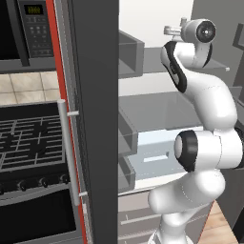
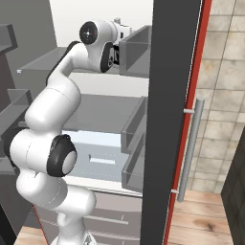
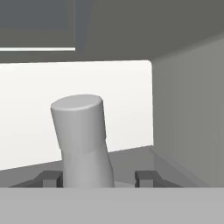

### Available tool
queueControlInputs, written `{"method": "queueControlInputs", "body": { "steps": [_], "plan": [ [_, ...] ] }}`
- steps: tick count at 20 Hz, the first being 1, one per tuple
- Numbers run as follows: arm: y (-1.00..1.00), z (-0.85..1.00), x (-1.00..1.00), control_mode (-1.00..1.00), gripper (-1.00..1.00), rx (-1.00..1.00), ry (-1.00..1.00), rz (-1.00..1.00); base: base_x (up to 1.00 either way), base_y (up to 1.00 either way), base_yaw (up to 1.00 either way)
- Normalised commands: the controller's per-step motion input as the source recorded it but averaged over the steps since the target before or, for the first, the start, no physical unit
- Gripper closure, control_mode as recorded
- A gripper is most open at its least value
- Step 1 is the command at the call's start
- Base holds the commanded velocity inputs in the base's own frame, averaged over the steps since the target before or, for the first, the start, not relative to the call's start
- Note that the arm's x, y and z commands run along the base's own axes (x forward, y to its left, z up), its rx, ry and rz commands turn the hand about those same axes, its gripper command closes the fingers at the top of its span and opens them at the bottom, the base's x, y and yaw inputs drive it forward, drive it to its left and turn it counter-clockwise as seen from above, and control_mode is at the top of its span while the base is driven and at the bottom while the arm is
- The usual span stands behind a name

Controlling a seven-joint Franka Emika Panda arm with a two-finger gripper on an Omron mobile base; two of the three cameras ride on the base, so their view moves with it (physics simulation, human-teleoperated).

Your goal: Place the liquor and beer on the top shelf of the fridge to keep them out of children's reach, and place the corn on lower shelves for easy access.

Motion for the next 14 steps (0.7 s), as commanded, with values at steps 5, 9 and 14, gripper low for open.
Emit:
{"method": "queueControlInputs", "body": {
  "steps": [5, 9, 14],
  "plan": [
    [-0.16, -0.11, 0.51, -1.0, 1.0, 0.0, 0.0, 0.0, 0.0, 0.0, 0.0],
    [-0.12, -0.12, 0.48, -1.0, 1.0, 0.0, 0.0, 0.0, 0.0, 0.0, 0.0],
    [-0.08, -0.16, 0.49, -1.0, 1.0, 0.0, 0.0, 0.0, 0.0, 0.0, 0.0]
  ]
}}
